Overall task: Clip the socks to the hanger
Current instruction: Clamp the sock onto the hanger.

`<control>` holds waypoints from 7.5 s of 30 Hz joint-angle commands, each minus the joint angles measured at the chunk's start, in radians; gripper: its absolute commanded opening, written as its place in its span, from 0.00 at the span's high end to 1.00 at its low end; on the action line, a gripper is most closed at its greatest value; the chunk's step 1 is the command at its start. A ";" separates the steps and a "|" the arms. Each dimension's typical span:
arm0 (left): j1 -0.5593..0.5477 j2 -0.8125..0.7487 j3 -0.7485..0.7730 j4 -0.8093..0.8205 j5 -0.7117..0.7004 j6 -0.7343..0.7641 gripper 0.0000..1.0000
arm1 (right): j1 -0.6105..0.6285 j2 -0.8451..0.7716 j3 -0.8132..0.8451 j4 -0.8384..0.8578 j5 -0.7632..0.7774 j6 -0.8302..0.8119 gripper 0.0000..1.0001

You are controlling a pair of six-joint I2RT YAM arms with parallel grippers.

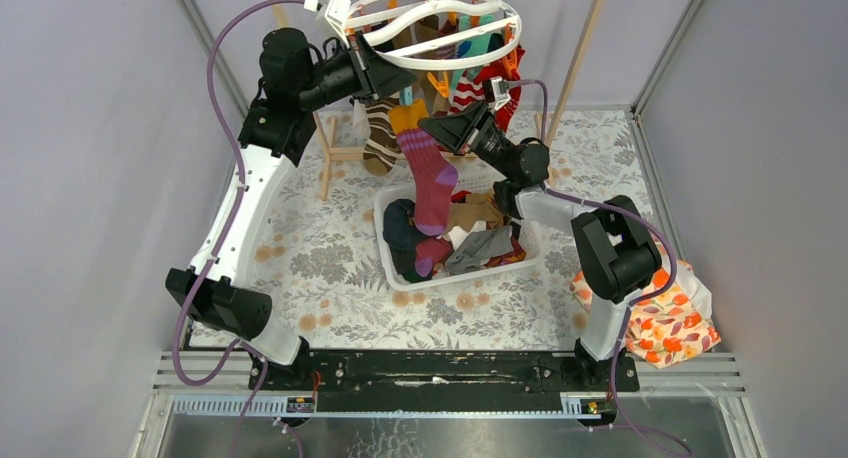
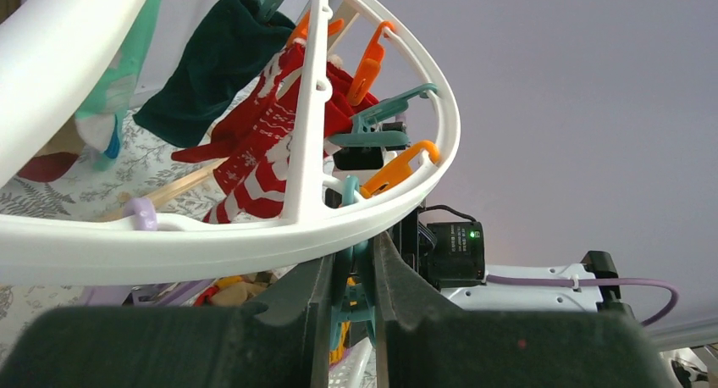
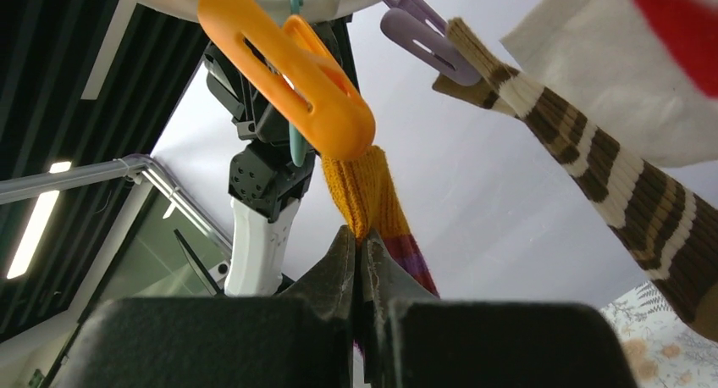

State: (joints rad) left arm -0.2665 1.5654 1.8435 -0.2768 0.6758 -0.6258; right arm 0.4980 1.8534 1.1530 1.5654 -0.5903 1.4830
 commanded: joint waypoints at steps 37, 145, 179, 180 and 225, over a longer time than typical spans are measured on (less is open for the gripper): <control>0.021 -0.023 -0.021 0.108 0.167 -0.063 1.00 | -0.007 -0.007 0.131 0.150 -0.082 0.106 1.00; 0.029 -0.009 -0.064 0.184 0.142 -0.061 1.00 | -0.047 -0.046 0.158 0.151 -0.123 0.132 1.00; 0.030 -0.011 -0.069 0.261 0.194 -0.196 1.00 | -0.044 -0.013 0.171 0.148 -0.004 0.009 1.00; 0.029 -0.011 -0.067 0.262 0.195 -0.198 1.00 | -0.043 -0.012 0.172 0.148 -0.005 0.008 1.00; 0.029 -0.033 -0.066 0.232 0.143 -0.117 1.00 | 0.008 -0.036 0.133 0.122 0.095 -0.040 1.00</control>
State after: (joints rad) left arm -0.2390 1.5673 1.7756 -0.0624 0.7856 -0.7677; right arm 0.4911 1.8542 1.2514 1.5806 -0.5312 1.4368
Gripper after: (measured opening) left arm 0.213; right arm 0.023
